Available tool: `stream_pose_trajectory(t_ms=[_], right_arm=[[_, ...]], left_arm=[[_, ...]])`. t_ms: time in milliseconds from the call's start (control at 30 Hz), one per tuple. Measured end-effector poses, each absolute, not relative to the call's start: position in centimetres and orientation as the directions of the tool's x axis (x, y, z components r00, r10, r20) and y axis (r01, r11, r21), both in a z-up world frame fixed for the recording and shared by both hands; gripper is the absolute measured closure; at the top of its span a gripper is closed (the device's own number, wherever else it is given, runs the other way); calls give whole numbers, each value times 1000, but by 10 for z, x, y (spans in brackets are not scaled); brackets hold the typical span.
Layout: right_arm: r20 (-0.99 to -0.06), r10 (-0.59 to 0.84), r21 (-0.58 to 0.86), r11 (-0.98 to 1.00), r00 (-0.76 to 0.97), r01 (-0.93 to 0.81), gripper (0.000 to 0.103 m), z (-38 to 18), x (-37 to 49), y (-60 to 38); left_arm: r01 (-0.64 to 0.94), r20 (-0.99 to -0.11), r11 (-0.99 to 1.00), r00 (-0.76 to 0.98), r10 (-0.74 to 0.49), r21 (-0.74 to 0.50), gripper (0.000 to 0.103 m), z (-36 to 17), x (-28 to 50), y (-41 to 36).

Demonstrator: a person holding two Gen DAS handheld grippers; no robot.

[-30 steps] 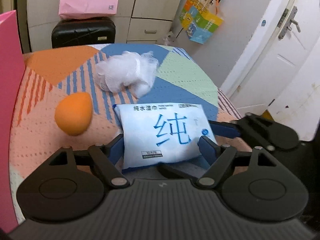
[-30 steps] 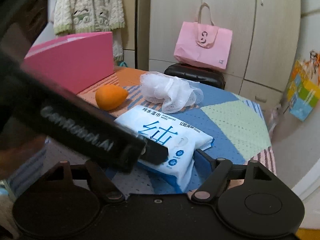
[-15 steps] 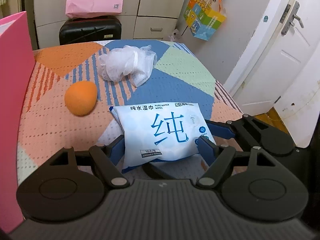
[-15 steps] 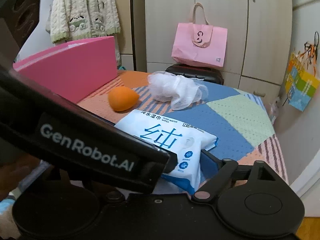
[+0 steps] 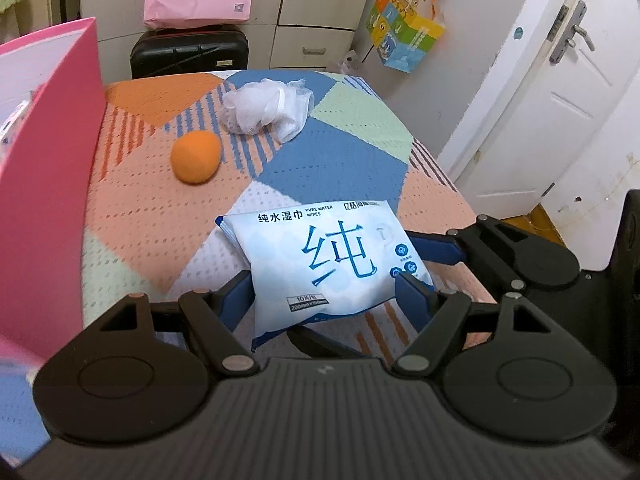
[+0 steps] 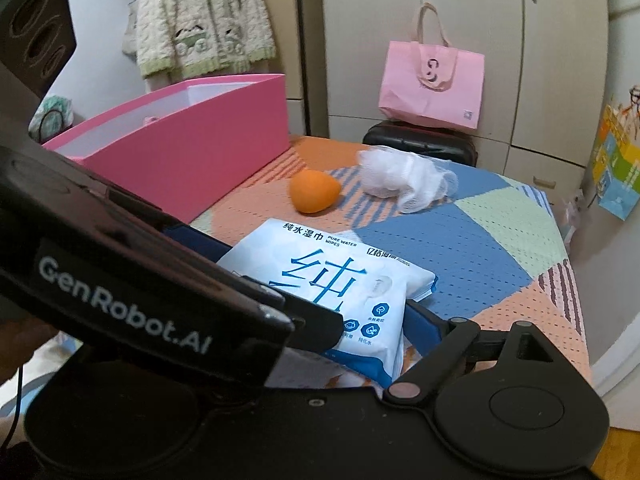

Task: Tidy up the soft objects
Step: 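Lift the wipes packet off the bed with the left gripper, then carry the wipes packet over the pink box with the left gripper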

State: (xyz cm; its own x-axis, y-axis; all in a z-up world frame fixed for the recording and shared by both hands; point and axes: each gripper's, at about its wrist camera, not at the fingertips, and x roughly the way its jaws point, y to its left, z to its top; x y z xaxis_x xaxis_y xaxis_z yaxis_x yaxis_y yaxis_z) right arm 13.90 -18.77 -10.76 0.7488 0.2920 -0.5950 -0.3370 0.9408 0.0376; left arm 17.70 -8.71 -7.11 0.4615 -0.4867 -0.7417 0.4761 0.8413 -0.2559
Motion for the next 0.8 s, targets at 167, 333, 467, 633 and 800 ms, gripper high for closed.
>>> stream_pose_trajectory(t_ms=[167,333,467,633,800], right_arm=[[-604,297,18,933,739,-359,12,-98,119,-174],[-600,304,-21,919,740,-394,12,-95,95,-151],[-599,317,-46,903,736,-427,11,-86,80,-135],[-572,345,-86,877,745,-472,12,-71,62,-113],[-537,395,-99,848,746,-521,12,-49,55,-91]], left_arm=[[492,-728,831,465,-503,-259,28,-61,153,-68],[489,-729,836,474,-493,-247,28,-53,128,-49],[490,-728,837,478,-492,-244,28,-44,110,-31],[498,-712,840,508,-484,-215,28,-24,86,-7],[473,-686,859,561,-464,-195,28,-4,70,22]])
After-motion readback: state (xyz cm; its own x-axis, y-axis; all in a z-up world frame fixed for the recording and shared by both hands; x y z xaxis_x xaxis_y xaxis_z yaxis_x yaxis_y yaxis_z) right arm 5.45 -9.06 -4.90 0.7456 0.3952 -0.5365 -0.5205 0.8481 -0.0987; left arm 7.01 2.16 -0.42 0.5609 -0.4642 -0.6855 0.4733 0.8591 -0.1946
